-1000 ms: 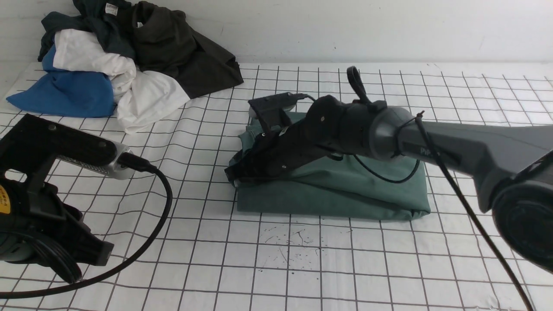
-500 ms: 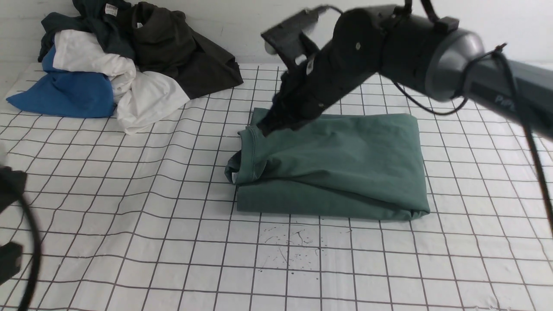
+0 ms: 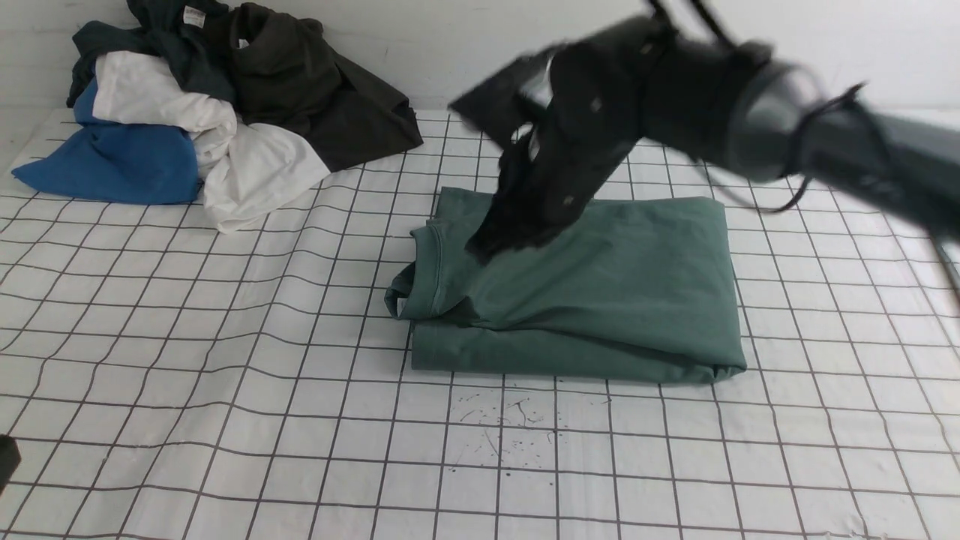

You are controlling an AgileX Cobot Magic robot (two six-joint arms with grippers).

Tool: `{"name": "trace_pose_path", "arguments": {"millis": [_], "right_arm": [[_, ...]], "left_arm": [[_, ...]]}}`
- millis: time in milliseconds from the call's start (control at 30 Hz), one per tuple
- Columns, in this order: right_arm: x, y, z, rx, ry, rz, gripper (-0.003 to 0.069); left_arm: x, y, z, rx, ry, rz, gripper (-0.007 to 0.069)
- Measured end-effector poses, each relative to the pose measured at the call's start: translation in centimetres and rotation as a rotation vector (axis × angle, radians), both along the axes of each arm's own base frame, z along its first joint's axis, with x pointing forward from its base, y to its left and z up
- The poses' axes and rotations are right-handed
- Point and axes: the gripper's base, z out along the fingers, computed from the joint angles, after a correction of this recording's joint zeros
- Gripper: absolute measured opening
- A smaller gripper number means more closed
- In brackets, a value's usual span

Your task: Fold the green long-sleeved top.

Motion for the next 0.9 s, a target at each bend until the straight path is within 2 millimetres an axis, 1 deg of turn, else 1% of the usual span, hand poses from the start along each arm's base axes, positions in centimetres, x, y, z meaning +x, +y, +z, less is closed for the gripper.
{"name": "trace_pose_path", "arguments": {"millis": [33,67,133,167,200,233,267,300,333,400,433,467,500,533,567,633,667,700,800,867,900], "right_arm": [[-0.7,-0.8,1.9,-0.007,-0.040,-0.009,-0.0014],[-2.5,-2.6,5.9,0.014,-0.125,-0.033,-0.0014],[-5.0,-4.8,9.9,0.044,-0.205,-0.069,-0.0014],[-7.0,-6.4,12.2,0.076,-0.246,-0.090,-0.0014],[-8.3,-7.5,13.3,0.098,-0.264,-0.103,-0.0014],[-10.4,-9.0,14.4,0.125,-0.281,-0.115,-0.0014],[-11.7,-9.9,14.8,0.142,-0.283,-0.117,-0.0014],[-12.1,-10.1,14.8,0.148,-0.284,-0.118,-0.0014],[-14.9,-11.7,14.5,0.198,-0.273,-0.104,-0.0014],[-17.5,-13.0,13.2,0.253,-0.279,-0.082,-0.0014],[-17.8,-13.1,13.0,0.265,-0.278,-0.078,-0.0014],[-19.8,-14.1,11.2,0.329,-0.304,-0.055,-0.0014],[-21.0,-14.7,9.9,0.372,-0.333,-0.040,-0.0014],[-22.3,-15.4,8.2,0.422,-0.384,-0.023,-0.0014],[-22.6,-15.6,7.7,0.419,-0.377,-0.024,-0.0014],[-24.5,-16.7,4.3,0.500,-0.479,0.006,-0.0014],[-25.8,-17.5,1.9,0.555,-0.558,0.028,-0.0014],[-26.7,-18.1,0.2,0.590,-0.615,0.046,-0.0014],[-29.2,-19.5,-4.0,0.697,-0.781,0.096,-0.0014],[-31.4,-20.8,-7.3,0.782,-0.918,0.131,-0.0014],[-32.0,-21.2,-8.4,0.803,-0.955,0.140,-0.0014]], "left_arm": [[0.0,0.0,-0.2,0.000,0.001,0.000,0.0047],[0.0,0.0,-0.3,0.001,0.002,0.000,0.0047],[0.0,0.0,-0.5,0.002,0.006,0.000,0.0047],[0.0,0.0,-0.5,0.002,0.006,0.000,0.0047],[0.0,0.0,-0.5,0.002,0.005,0.000,0.0047],[0.0,0.0,-0.5,0.002,0.005,0.000,0.0047],[0.0,0.0,-0.5,0.002,0.005,0.000,0.0047],[0.0,0.0,-0.5,0.002,0.005,0.000,0.0047],[0.0,0.0,-0.5,0.002,0.005,0.000,0.0047],[0.0,0.0,-0.5,0.002,0.005,0.000,0.0047],[0.0,0.0,-0.5,0.002,0.005,0.000,0.0047],[0.0,0.0,-0.5,0.002,0.005,0.000,0.0047],[0.0,0.0,-0.5,0.002,0.005,0.000,0.0047],[0.0,0.0,-0.5,0.002,0.005,0.000,0.0047],[0.0,0.0,-0.5,0.002,0.005,0.000,0.0047],[0.0,0.0,-0.5,0.002,0.005,0.000,0.0047],[0.0,0.0,-0.5,0.002,0.005,0.000,0.0047],[0.0,0.0,-0.5,0.002,0.005,0.000,0.0047],[0.0,0.0,-0.5,0.002,0.005,0.000,0.0047],[0.0,0.0,-0.5,0.002,0.005,0.000,0.0047],[0.0,0.0,-0.5,0.002,0.007,-0.001,0.0047]]}}
